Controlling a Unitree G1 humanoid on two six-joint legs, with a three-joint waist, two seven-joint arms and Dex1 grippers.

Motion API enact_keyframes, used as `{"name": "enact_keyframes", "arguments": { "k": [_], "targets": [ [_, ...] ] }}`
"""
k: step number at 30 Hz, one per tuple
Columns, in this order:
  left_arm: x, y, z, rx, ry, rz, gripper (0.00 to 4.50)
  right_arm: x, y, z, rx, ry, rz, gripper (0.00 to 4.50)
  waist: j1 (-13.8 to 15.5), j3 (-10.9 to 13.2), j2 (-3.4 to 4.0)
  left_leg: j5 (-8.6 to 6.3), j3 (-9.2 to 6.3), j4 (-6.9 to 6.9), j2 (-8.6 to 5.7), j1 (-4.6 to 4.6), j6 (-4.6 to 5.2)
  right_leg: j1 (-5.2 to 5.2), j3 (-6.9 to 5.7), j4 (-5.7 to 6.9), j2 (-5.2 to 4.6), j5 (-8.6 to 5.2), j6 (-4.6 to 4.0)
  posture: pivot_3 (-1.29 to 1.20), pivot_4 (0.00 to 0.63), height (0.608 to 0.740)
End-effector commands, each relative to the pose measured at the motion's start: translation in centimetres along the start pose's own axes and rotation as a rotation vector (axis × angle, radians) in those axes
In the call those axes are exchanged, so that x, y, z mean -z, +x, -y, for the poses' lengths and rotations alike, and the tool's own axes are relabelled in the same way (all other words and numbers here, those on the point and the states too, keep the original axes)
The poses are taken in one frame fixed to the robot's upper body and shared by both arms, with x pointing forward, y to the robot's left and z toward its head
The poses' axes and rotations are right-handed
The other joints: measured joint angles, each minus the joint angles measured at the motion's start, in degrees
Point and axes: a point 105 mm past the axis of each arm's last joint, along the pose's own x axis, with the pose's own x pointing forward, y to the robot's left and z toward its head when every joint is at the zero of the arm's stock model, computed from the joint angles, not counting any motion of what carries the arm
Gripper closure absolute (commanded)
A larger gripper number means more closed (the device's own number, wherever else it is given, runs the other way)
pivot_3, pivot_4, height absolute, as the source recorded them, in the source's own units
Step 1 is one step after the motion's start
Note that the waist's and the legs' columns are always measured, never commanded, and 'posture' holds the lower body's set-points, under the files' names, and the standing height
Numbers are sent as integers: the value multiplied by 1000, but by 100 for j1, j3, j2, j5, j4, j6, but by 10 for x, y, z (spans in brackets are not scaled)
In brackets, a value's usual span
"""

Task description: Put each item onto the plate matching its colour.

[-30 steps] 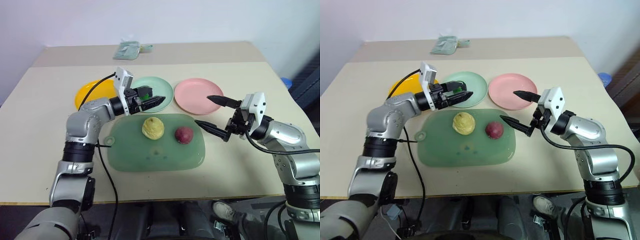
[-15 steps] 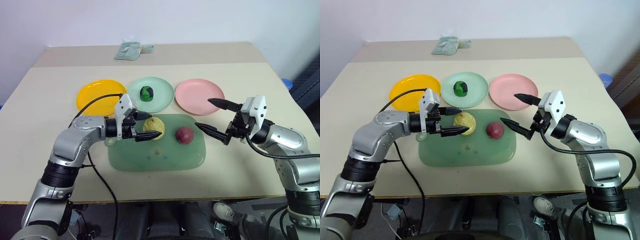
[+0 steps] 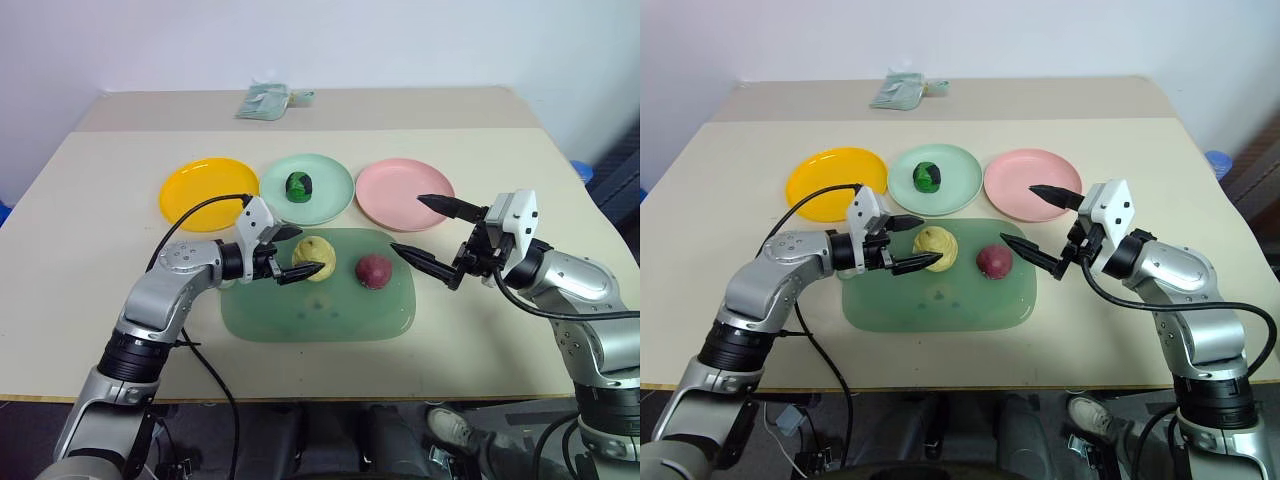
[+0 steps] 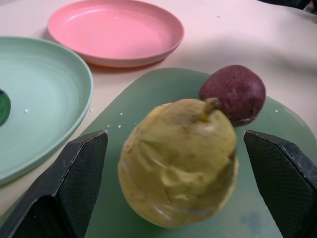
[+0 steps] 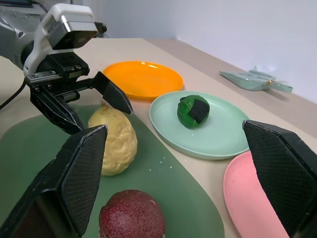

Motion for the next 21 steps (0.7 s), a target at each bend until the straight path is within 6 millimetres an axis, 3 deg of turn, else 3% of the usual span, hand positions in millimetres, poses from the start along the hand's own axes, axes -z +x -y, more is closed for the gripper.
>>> {"name": "enact_keyframes", "arguments": {
  "k": [1,9,12,14,17,21],
  "targets": [
    [-2,0,-4,-43,38,33,52,-10,-5,6,10,-45,23,0,0,0,0,0,0,0,0,0,0,0,0,0,0,0,0,0,150,740],
    [-4,1,-4,-51,37,62,52,-4,-7,6,11,-44,22,0,0,0,0,0,0,1,0,0,0,1,0,0,0,0,0,0,150,740],
    [-7,1,-5,-64,36,73,871,-4,-7,5,11,-44,23,0,1,0,0,0,0,1,0,0,0,1,0,0,0,0,0,0,150,740],
    [-9,1,-7,-90,38,79,1784,-4,-7,6,13,-44,23,0,0,0,0,0,0,1,0,0,0,1,0,0,0,0,0,0,150,740],
    [-11,0,-10,-108,38,86,1784,-4,-7,6,15,-45,24,0,0,0,0,0,0,1,0,0,0,1,0,0,0,0,0,0,150,740],
    [-24,-14,-33,-262,-41,184,1784,-7,-6,5,18,-49,26,0,0,0,0,0,0,1,0,1,0,1,0,0,0,0,0,0,150,740]
  ]
}}
